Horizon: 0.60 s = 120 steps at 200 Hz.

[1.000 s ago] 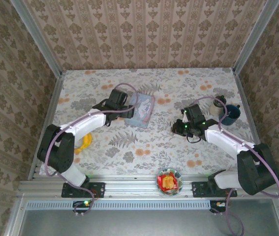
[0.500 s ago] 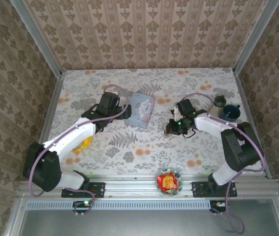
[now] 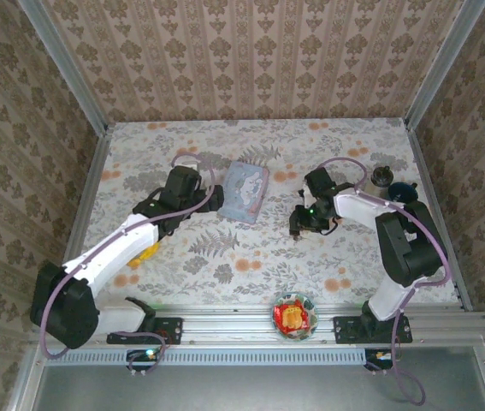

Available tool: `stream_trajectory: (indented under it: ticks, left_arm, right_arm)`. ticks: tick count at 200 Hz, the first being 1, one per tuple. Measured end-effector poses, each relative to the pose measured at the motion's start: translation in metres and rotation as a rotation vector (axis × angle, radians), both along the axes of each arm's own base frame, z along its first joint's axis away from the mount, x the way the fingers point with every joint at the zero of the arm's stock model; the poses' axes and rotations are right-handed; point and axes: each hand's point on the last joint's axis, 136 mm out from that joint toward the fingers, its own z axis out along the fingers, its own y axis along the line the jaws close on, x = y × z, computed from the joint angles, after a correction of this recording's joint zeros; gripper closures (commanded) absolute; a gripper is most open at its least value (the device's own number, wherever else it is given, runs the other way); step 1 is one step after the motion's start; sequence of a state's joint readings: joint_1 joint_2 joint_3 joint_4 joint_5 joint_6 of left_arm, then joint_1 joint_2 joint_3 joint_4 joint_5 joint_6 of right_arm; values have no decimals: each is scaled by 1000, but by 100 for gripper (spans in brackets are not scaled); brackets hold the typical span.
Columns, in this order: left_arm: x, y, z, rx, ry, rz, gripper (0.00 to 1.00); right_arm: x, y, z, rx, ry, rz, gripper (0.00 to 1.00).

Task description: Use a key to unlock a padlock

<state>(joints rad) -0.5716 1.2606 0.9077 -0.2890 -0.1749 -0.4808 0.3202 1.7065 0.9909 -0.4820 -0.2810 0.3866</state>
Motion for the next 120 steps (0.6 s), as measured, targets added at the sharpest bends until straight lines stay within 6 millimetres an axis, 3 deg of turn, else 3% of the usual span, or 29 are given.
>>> stream_trajectory:
  ticks: [27, 49, 93, 120]
  left_arm:
    - [-2, 9, 9, -27, -15, 28, 0]
    - [-5, 15, 14, -59, -21, 47, 0]
    - [-15, 16, -1, -115, 21, 52, 0]
    - [-18, 9, -9, -162, 42, 39, 0]
  right_arm:
    - [3, -8, 5, -48, -13, -10, 52]
    - [11, -11, 25, -63, -70, -10, 42]
    - [60, 2, 89, -10, -282, -28, 12]
    - [96, 16, 119, 37, -388, -25, 9]
